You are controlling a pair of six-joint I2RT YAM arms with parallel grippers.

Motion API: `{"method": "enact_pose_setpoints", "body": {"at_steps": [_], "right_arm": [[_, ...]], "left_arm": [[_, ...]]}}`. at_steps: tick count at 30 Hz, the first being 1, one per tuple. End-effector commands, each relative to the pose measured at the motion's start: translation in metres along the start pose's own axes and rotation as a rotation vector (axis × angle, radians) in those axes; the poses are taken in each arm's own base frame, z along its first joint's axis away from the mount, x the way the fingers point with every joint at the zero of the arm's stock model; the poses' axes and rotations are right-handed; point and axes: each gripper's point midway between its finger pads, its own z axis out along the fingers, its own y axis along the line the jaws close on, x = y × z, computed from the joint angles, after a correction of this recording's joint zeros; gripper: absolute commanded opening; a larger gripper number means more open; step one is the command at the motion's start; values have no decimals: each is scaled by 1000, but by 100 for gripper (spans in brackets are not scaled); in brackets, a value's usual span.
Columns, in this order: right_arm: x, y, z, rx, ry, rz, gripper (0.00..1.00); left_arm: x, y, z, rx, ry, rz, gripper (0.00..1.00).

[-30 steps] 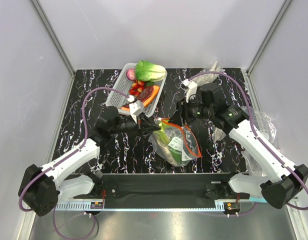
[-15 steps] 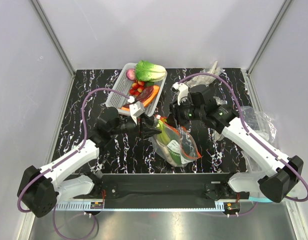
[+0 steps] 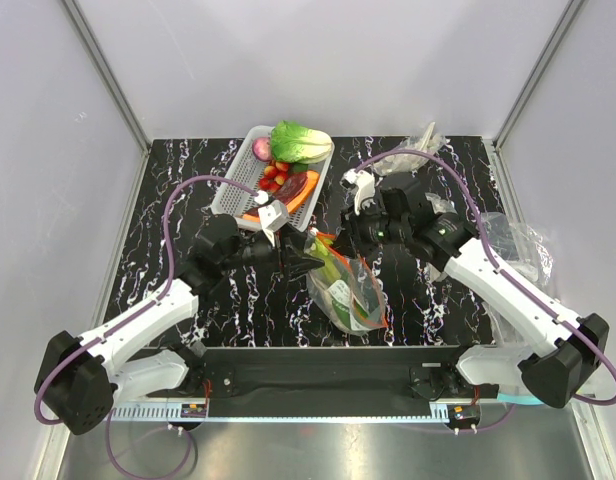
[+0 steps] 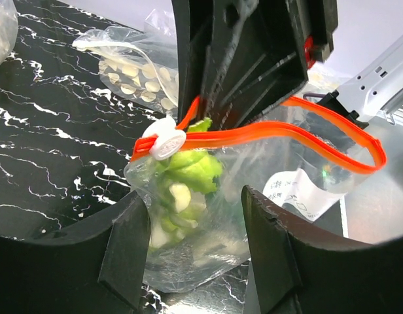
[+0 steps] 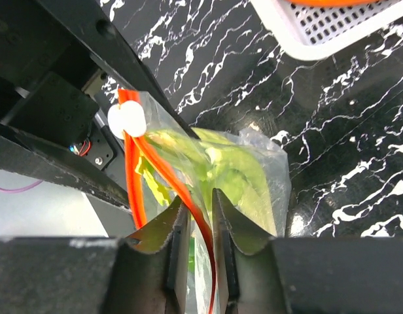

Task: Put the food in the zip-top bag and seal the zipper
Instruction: Zip the zipper food storage bag at the center of the board.

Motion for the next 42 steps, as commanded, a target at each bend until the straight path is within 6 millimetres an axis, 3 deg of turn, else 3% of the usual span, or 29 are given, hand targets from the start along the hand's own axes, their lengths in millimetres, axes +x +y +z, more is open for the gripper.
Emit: {"method": "enact_pose_setpoints", "body": {"at_steps": [1, 11, 19, 24, 29, 34, 42], "right_arm": [[6, 8, -1, -27, 0, -23, 26], [23, 4, 0, -6, 32, -24, 27], [6, 13, -17, -11, -16, -62, 31], [-3, 14, -28, 12, -34, -93, 44], [-9, 6, -36, 79, -59, -97, 45], [-24, 17, -48, 55, -142, -107, 52], [-36, 18, -39, 42, -133, -108, 49]], "left_arm": [[-36, -5, 3, 4, -84, 59, 58], [-39, -5, 10, -3, -92, 46, 54], [-41, -1, 19, -14, -93, 11, 16], [-40, 0, 19, -18, -80, 10, 20], [-40, -1, 15, -32, -77, 22, 23], [-42, -3, 13, -29, -78, 24, 24], [-44, -8, 12, -16, -80, 24, 24]]}}
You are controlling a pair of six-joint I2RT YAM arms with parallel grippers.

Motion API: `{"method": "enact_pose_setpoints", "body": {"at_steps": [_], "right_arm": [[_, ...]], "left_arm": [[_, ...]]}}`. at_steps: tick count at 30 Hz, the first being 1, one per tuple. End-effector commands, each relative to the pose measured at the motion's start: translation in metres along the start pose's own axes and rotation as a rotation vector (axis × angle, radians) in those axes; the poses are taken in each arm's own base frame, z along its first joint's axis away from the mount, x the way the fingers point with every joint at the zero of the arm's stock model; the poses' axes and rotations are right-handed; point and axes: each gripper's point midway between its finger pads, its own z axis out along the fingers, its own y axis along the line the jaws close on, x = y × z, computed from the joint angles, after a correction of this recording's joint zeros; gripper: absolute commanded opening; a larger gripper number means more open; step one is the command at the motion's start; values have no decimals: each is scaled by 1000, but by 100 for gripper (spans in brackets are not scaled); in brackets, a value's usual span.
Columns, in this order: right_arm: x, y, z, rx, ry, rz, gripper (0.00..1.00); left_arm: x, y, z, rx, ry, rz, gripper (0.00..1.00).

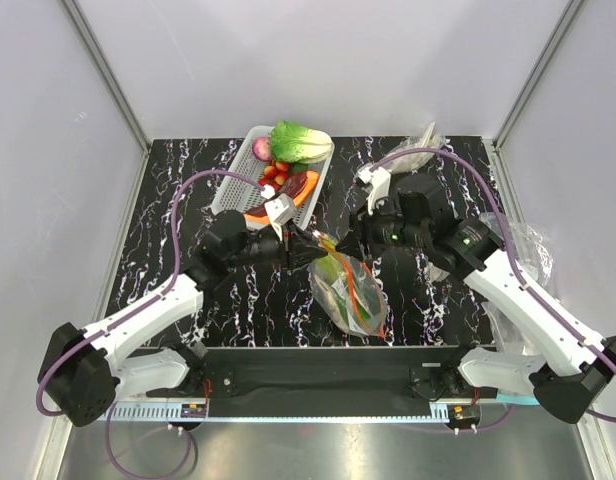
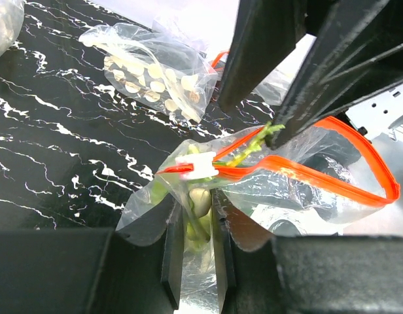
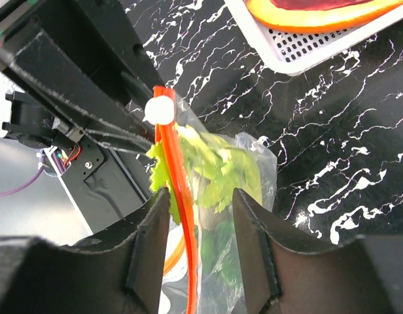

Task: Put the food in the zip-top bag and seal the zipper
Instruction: Zip the zipper food storage bag at the center of the board.

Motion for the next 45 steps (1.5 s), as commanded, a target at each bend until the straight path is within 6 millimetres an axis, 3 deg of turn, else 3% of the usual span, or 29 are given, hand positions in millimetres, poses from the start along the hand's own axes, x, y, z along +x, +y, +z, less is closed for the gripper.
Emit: {"method": "enact_pose_setpoints", "body": {"at_steps": [1, 9, 20, 28, 36, 45], "right_arm": [[-23, 5, 3, -11, -56, -23, 48], [-24, -7, 20, 32, -40, -12, 33], [-3, -4, 39, -19, 2, 22, 30], [9, 3, 45, -57, 31, 26, 27], [27, 2, 48, -58, 58, 38, 23], [31, 2, 43, -51, 60, 35, 21]], "left_arm": [[-39, -15, -2, 33, -91, 78, 25], [-39, -19, -2, 46, -90, 89, 29], [-41, -23, 0, 56, -102, 93, 51], [-45, -23, 1, 53, -124, 94, 54], [-52, -25, 1, 61, -181, 79, 44], [-50, -23, 6, 69, -181, 63, 8]]}}
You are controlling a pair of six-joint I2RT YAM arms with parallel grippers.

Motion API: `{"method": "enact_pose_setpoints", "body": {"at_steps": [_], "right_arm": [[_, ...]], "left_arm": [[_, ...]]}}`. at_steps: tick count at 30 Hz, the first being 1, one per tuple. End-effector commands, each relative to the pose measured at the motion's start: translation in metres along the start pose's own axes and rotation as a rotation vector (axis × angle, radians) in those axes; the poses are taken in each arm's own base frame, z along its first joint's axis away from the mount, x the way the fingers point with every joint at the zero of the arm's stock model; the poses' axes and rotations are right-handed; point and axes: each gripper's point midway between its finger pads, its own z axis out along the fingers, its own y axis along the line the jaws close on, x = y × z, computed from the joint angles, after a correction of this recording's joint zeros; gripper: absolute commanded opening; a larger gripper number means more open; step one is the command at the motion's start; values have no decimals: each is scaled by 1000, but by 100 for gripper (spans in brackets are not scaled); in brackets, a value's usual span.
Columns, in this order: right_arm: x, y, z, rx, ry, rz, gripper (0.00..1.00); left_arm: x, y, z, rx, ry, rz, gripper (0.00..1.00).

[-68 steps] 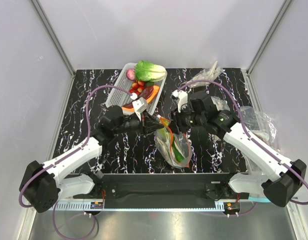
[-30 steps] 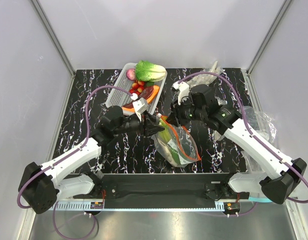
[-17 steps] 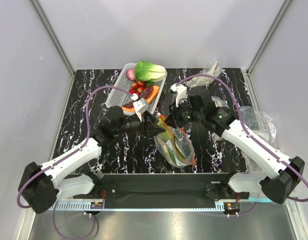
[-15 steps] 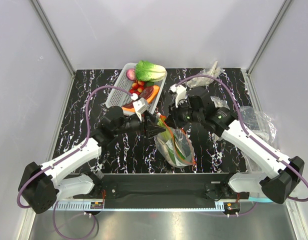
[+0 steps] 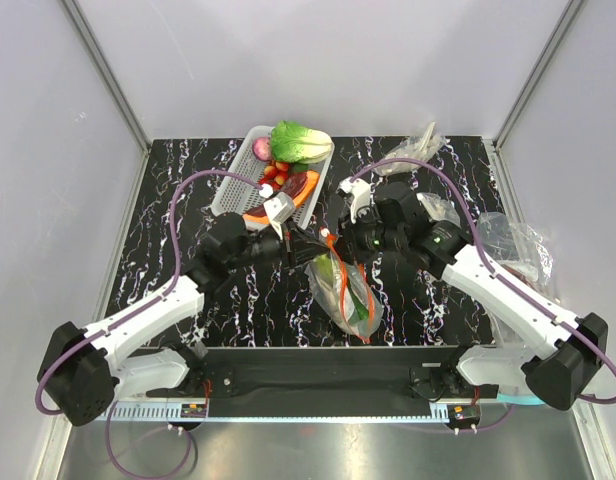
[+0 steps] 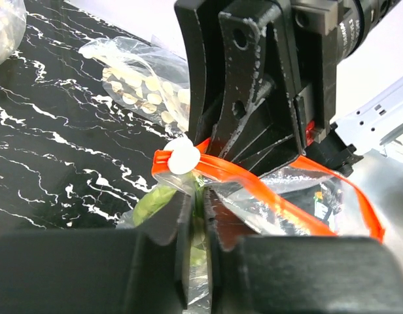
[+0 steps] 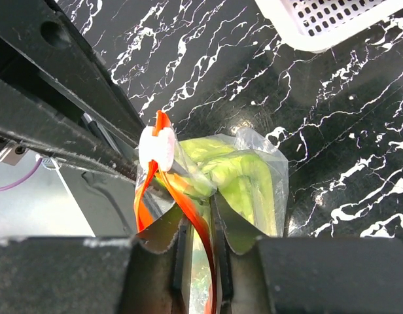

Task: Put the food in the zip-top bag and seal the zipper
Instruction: Zip the zipper food storage bag at the center of the board.

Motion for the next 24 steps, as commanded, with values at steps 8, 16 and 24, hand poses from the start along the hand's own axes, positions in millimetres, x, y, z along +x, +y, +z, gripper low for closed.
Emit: {"method": "enact_pose_setpoints", "body": {"at_steps": [8, 16, 24], "right_arm": [[-25, 6, -38, 70, -82, -61, 52], [-64, 23, -65, 60, -184, -103, 53], [-75, 28, -45, 8, -158, -107, 48]], "left_arm": [[-40, -18, 5, 74, -128, 96, 0], [-41, -17, 8, 64, -112, 101, 0], [-38, -18, 10, 50, -91, 100, 0]]}}
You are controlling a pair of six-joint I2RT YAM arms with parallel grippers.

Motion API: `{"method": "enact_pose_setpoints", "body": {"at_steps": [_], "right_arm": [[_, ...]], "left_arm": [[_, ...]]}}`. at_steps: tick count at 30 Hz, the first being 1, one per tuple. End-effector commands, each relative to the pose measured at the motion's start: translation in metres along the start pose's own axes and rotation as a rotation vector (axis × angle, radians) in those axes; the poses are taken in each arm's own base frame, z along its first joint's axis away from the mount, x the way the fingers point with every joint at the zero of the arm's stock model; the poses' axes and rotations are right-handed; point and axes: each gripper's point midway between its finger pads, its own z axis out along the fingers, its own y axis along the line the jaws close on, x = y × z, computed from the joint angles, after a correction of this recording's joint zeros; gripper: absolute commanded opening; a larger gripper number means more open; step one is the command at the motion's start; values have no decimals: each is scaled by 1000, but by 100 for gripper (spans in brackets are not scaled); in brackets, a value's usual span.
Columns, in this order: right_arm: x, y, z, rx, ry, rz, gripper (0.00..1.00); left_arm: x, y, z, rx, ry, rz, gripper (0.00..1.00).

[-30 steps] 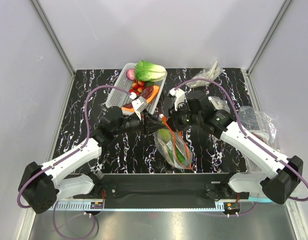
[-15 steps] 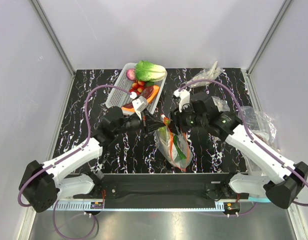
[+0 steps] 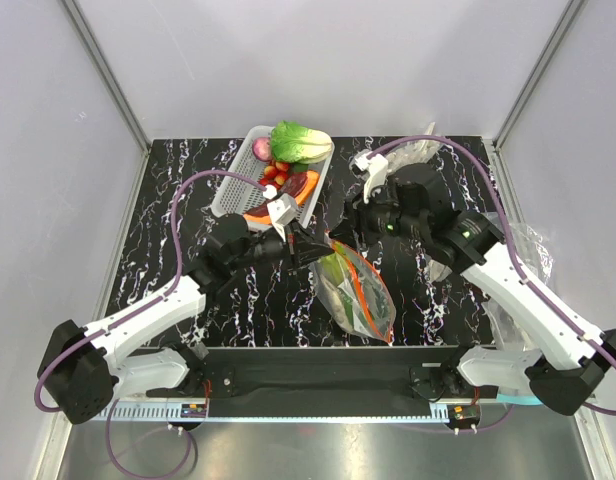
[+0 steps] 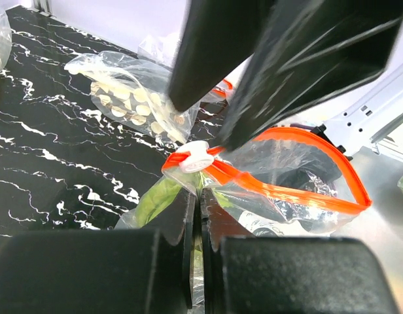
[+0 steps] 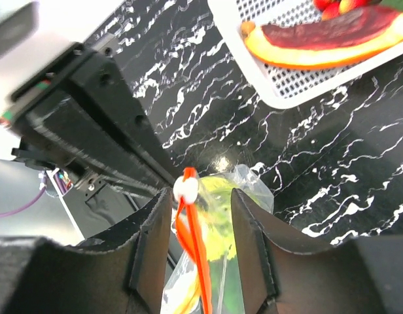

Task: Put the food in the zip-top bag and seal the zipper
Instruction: Zip the zipper food storage bag at the center of the board.

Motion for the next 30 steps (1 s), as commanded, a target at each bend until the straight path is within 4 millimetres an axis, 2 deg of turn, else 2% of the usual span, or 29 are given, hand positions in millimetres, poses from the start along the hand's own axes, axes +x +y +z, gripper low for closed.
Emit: {"method": "enact_pose_setpoints", "body": {"at_steps": [1, 11, 18, 19, 21, 22, 23, 26, 30], "right_arm": [[-10, 10, 8, -49, -4, -20, 47], [-9, 13, 15, -71, 9, -8, 42], [-10, 9, 16, -41, 12, 2, 4], [-10, 9, 17, -43, 11, 5, 0], [-8, 10, 17, -49, 12, 9, 0], [-9, 11, 18, -51, 7, 9, 0], [-8, 11, 16, -53, 4, 8, 0], [-8, 12, 13, -58, -1, 5, 0], [-4, 13, 11, -63, 3, 4, 0]], "left_arm": [[-33, -6, 5, 8, -71, 75, 0], [-31, -2, 7, -29, -39, 63, 0], [-31, 3, 8, -67, -22, 54, 0], [-31, 3, 8, -70, -23, 57, 3], [-29, 5, 8, -82, -18, 51, 14], [-30, 5, 7, -85, -20, 55, 22], [-29, 5, 6, -85, -18, 59, 35], [-28, 9, 0, -120, -16, 81, 53], [-29, 19, -13, -174, -31, 77, 61]]}}
